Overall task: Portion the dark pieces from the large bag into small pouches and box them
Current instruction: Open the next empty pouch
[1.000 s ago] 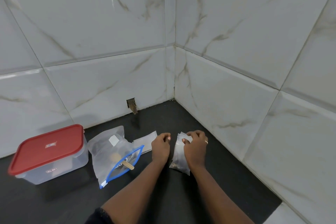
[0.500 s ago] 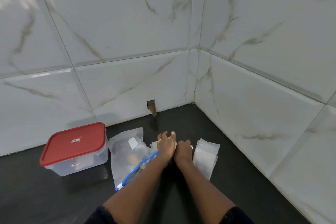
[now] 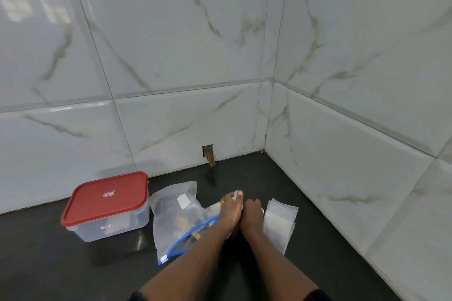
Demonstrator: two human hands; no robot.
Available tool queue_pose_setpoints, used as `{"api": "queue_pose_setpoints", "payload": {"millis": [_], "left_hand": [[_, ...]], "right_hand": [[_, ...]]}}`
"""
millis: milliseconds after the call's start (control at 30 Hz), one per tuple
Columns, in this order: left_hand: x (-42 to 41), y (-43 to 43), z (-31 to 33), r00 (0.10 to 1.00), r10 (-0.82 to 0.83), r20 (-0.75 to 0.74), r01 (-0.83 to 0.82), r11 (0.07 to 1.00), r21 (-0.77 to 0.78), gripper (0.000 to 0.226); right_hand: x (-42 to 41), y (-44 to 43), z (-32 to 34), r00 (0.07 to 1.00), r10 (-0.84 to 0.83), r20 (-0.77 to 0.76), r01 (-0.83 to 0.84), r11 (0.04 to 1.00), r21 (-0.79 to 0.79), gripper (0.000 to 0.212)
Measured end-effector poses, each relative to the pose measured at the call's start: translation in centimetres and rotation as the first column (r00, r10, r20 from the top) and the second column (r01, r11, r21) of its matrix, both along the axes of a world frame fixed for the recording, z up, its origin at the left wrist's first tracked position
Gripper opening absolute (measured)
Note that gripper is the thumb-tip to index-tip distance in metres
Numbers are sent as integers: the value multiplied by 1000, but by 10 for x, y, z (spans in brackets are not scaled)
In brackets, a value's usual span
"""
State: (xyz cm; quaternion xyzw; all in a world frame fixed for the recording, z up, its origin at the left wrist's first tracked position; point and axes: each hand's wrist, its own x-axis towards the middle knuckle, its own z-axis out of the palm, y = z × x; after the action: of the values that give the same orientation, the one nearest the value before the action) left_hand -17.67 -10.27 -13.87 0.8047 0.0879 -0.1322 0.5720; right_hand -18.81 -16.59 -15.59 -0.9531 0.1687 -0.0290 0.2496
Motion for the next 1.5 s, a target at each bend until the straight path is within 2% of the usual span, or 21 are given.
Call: {"api": "queue_pose_setpoints", "payload": {"millis": [133,200,267,433,567,700,933,1100,1200,1300,1400,1500], "left_hand": [[-4,2,12,999,-33,35,33,999,-3,41],[-5,2,20,996,0,93,-1,1000,10,38],[-7,4,28,989,63,131,-58,997,-43,34],[-21,12,41,975,107,197,-75,984,-162,31],[-36,16,46,957,24,288,12,992,-123,30],[-46,24,47,951,-2,310,59,983,-172,23],[-57,31,59,957,-57,285,95,988,-120,18],[-63,38,62,942,-86,326,106,993,-45,26],[-67,40,62,942,-98,322,114,993,-30,28],[-70,43,63,937,-105,334,108,994,8,28],[-73,46,64,929,-109,354,94,994,60,27],[-71,47,64,901,-126,415,70,987,146,36]], "right_hand": [[0,-1,22,982,-127,141,85,959,271,13],[-1,-4,33,967,-150,206,55,913,403,25],[-10,-8,46,951,-136,276,-20,868,496,32],[-38,-13,60,928,-76,364,-173,779,603,24],[-57,-8,66,923,-73,377,-236,667,707,24],[-69,-4,69,916,-102,388,-270,558,785,18],[-81,-4,78,933,-150,328,-197,550,811,13],[-82,-11,91,958,-112,265,-113,699,706,19],[-84,-11,98,960,-10,279,-143,840,523,18],[-86,-6,103,955,83,285,-171,939,300,18],[-89,-2,105,946,136,295,-169,982,90,19],[-93,0,107,943,217,252,-200,976,-91,25]]}}
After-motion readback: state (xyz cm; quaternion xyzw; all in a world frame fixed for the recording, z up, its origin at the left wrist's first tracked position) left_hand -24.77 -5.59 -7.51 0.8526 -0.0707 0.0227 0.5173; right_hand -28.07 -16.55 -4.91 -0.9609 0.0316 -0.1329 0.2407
